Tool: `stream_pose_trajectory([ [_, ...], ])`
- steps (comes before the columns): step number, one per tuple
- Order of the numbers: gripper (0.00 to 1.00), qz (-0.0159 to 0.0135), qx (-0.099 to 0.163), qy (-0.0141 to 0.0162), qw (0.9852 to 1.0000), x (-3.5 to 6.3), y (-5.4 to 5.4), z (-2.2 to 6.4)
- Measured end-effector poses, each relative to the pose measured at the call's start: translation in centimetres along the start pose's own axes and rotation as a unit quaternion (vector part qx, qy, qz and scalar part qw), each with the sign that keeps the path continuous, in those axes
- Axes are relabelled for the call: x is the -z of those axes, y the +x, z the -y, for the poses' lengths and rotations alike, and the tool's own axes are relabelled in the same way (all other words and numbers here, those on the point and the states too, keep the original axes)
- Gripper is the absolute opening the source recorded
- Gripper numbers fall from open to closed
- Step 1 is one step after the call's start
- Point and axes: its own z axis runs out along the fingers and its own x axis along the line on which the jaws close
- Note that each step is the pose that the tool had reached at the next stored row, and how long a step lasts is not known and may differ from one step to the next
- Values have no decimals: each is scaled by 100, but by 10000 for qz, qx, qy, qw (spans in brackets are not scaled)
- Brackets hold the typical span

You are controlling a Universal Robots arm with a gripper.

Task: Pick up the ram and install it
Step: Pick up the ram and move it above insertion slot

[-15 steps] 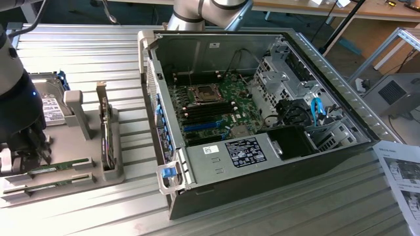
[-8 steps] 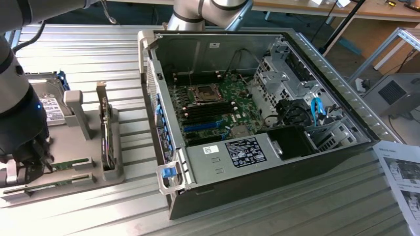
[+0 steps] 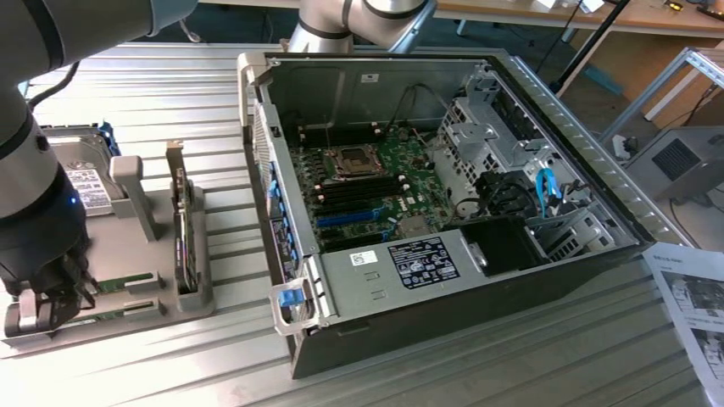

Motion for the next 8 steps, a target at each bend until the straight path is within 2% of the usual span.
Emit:
stream_pose_trajectory([
  [8, 24, 6, 0, 1, 10000, -32, 1, 2],
])
